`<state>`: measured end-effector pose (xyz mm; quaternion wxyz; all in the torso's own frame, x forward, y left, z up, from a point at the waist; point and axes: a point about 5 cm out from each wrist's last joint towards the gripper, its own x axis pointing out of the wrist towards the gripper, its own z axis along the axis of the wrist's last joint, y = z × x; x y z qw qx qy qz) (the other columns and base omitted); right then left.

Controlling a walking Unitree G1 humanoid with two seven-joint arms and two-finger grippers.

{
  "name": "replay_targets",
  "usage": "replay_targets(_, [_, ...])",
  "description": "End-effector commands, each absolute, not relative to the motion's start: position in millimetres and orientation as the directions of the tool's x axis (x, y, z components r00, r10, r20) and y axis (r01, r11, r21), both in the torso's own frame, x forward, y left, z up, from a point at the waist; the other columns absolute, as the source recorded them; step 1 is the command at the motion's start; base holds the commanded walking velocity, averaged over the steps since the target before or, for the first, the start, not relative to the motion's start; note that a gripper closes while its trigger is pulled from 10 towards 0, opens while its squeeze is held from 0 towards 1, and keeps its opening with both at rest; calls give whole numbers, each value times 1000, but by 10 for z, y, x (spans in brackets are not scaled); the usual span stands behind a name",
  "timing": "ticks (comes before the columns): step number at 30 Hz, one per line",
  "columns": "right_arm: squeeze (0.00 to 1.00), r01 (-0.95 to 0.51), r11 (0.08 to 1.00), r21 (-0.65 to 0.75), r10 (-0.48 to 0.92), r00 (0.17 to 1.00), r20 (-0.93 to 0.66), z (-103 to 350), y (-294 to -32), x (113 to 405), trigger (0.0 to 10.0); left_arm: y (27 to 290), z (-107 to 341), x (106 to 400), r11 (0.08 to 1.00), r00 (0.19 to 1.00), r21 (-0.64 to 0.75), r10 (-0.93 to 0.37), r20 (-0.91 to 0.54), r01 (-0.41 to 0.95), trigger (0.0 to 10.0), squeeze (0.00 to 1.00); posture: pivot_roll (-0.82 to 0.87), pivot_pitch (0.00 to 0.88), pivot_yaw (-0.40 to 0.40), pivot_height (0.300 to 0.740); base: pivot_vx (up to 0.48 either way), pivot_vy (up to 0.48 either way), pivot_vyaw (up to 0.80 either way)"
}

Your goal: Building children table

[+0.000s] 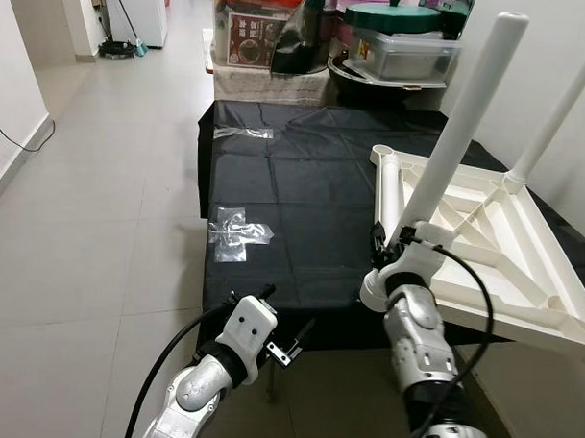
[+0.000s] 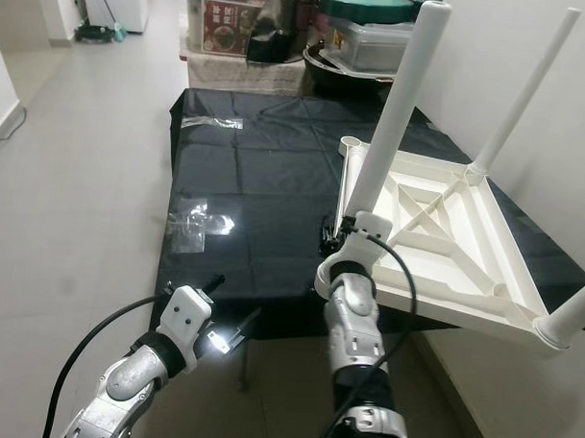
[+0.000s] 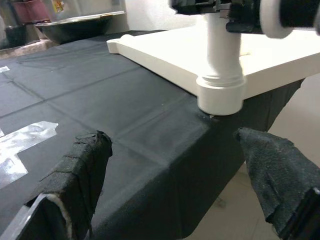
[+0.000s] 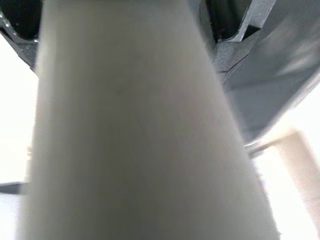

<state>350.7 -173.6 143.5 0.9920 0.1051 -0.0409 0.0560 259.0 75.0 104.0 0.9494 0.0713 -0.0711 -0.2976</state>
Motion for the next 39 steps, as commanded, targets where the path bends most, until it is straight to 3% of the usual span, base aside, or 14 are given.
replay_targets(1, [0,-349,917,191,342,937,67,1397,-1674,3485,10000,737,995,2583,806,808,176,-584,78,565,10000,0,128,0,-93,740,0,0,0])
replay_targets(4, [0,-442,882,165,440,897,51,1397,-1713,3464,10000,736,996,2586,805,807,176,-585,77,567,10000,0,128,0,-93,740,0,0,0])
replay_targets(8, [0,-717,693,82,721,692,-43,1472,-1749,3428,10000,727,1004,2602,803,806,179,-587,75,568,10000,0,137,0,-99,740,0,0,0])
replay_targets(11, [0,-737,670,88,742,669,-46,1476,-1731,3426,10000,726,1004,2604,804,807,180,-586,75,567,10000,0,137,0,-99,740,0,0,0])
replay_targets(12, [0,-806,582,108,813,580,-45,1495,-1610,3423,10000,724,1009,2608,805,808,182,-584,77,565,10000,0,145,0,-105,740,0,0,0])
replay_targets(21, [0,-909,397,123,918,392,-66,1442,-1249,3379,10000,722,1017,2606,808,810,183,-580,82,560,10000,0,154,0,-112,740,0,0,0])
replay_targets(22, [0,-905,408,124,913,401,-77,1420,-1236,3388,4039,723,1017,2606,808,810,183,-580,82,560,10000,0,154,0,-112,740,0,0,0])
replay_targets(25, [0,-897,424,125,905,415,-89,1398,-1233,3403,4039,723,1016,2607,808,811,183,-580,82,560,10000,0,154,0,-112,740,0,0,0])
replay_targets(26, [0,-887,445,124,895,439,-74,1382,-1229,3393,0,720,1019,2604,809,811,182,-579,82,560,10000,0,151,0,-113,740,0,0,0])
replay_targets(30, [0,-838,534,111,845,532,-55,1379,-1266,3419,0,717,1022,2599,809,810,180,-580,83,560,10000,0,146,0,-111,740,0,0,0])
replay_targets(33, [0,-664,741,97,670,741,-39,1402,-1409,3568,0,713,1017,2600,809,811,177,-579,81,560,10000,0,146,0,-111,740,0,0,0])
replay_targets(36, [0,-336,934,125,343,939,-38,1421,-1646,3713,0,714,1020,2600,809,811,177,-579,82,560,10000,0,143,0,-111,740,0,0,0])
replay_targets(37, [0,-103,985,135,111,992,-52,1398,-1811,3725,0,715,1019,2601,809,811,176,-580,81,561,10000,0,137,0,-106,740,0,0,0])
replay_targets(39, [0,223,966,132,-214,973,-82,1336,-2024,3657,0,716,1016,2603,808,810,176,-581,79,562,10000,0,137,0,-106,740,0,0,0])
